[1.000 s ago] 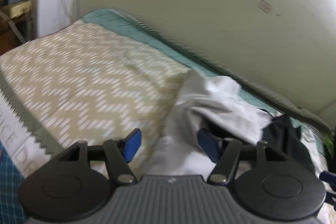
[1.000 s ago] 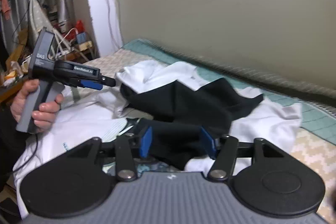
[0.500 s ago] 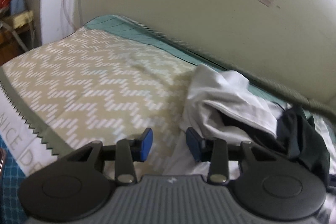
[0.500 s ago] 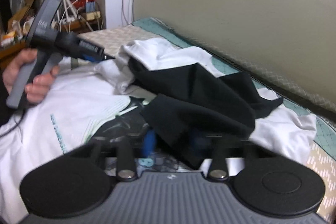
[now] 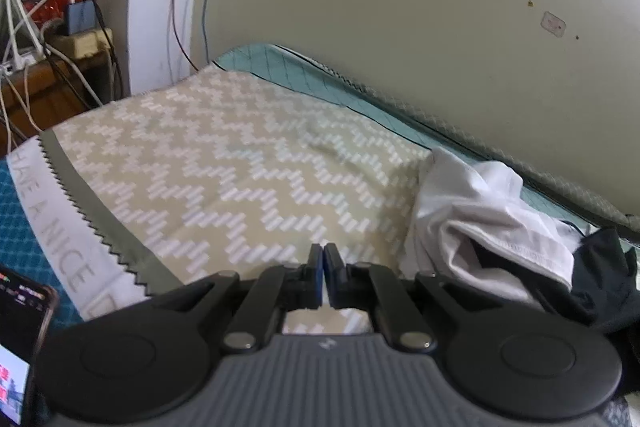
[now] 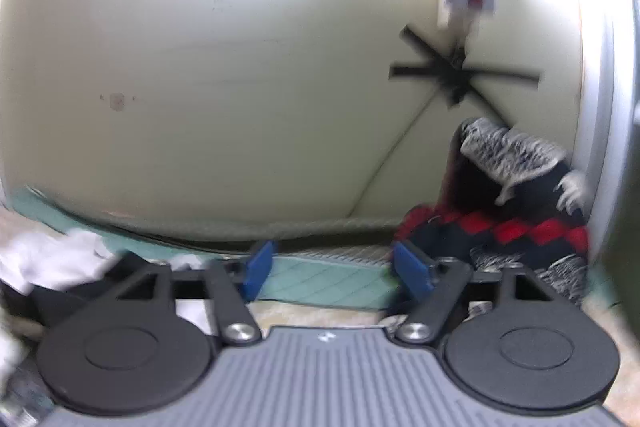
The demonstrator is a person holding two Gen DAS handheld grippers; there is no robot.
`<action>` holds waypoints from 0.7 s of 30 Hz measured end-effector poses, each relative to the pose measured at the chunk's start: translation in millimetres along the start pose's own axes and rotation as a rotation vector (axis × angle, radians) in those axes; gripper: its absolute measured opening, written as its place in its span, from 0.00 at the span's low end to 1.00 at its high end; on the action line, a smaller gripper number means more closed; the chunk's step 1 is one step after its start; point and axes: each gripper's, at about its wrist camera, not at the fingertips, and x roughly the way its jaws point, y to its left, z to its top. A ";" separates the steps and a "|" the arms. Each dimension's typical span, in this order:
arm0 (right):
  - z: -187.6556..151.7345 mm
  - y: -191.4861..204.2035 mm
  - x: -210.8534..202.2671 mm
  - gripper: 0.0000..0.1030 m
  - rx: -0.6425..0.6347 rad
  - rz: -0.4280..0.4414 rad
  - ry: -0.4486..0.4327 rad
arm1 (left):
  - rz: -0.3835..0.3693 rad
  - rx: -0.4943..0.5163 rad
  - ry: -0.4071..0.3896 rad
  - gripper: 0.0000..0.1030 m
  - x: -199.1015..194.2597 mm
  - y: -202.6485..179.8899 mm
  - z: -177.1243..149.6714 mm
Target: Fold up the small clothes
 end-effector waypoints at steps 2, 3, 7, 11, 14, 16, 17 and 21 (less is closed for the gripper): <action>-2.6 8.7 -9.6 0.70 -0.025 0.075 -0.032 | -0.017 0.010 -0.008 0.04 -2.7 -1.8 -1.0; -2.2 16.5 -13.3 0.70 -0.033 0.109 -0.041 | -0.028 0.017 -0.017 0.04 -5.3 -3.0 -1.4; 6.7 67.2 -14.9 0.70 -0.092 0.434 0.023 | -0.078 0.035 -0.022 0.28 -10.2 -6.9 -2.8; 6.7 147.8 -3.1 0.65 -0.279 0.707 0.169 | -0.108 0.060 -0.013 0.32 -10.5 -12.3 -3.9; -8.2 207.5 4.1 0.53 -0.498 0.748 0.163 | -0.114 0.079 0.003 0.32 -7.7 -15.0 -5.5; -18.6 237.7 10.2 0.34 -0.585 0.737 0.158 | -0.116 0.083 0.018 0.32 -5.2 -15.1 -6.2; -22.0 248.5 15.5 0.29 -0.613 0.736 0.163 | -0.115 0.085 0.026 0.32 -4.7 -15.3 -6.5; -19.4 260.1 44.2 0.00 -0.610 0.712 0.195 | -0.099 0.085 0.055 0.26 1.4 -13.3 -7.4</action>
